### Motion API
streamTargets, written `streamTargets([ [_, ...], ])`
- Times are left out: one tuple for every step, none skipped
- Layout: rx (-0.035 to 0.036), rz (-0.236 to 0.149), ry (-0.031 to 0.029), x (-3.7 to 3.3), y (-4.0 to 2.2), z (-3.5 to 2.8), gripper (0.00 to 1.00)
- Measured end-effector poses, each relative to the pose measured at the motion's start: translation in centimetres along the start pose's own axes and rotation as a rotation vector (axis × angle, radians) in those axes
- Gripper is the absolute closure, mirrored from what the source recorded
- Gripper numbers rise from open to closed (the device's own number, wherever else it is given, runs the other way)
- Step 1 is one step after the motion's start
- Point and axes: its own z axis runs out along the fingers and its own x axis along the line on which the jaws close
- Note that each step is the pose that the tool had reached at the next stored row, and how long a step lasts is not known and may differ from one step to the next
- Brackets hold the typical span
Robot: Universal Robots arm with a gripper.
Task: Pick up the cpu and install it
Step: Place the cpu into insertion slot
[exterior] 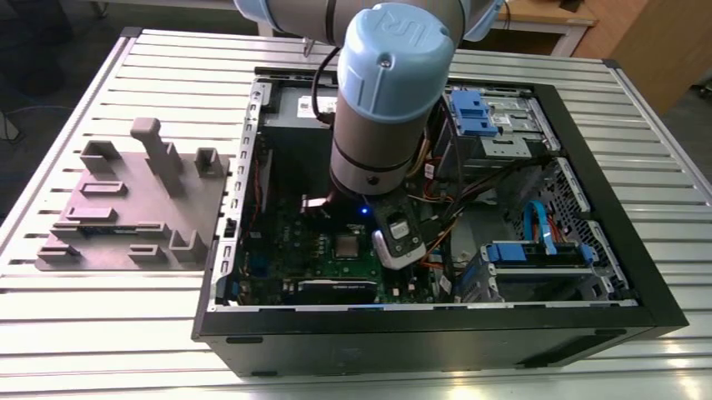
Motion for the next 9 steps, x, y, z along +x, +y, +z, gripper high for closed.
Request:
streamTargets([
  [0.0002,0.0,0.0001,0.0,0.0,0.02,0.53],
  [0.0006,0.0,0.0003,0.0,-0.01,0.01,0.59],
  [0.0006,0.0,0.0001,0.01,-0.01,0.02,0.59],
  [0.0002,0.0,-0.0002,0.03,-0.01,0.04,0.64],
  [-0.0002,0.0,-0.0002,0.05,-0.01,0.06,0.64],
  [-0.0005,0.0,0.0,0.06,-0.01,0.08,0.69],
  [-0.0005,0.0,0.0002,0.08,-0.02,0.1,0.69],
  [-0.0006,0.0,0.0001,0.1,-0.02,0.12,0.69],
  [-0.0008,0.0,0.0001,0.11,-0.02,0.14,0.69],
])
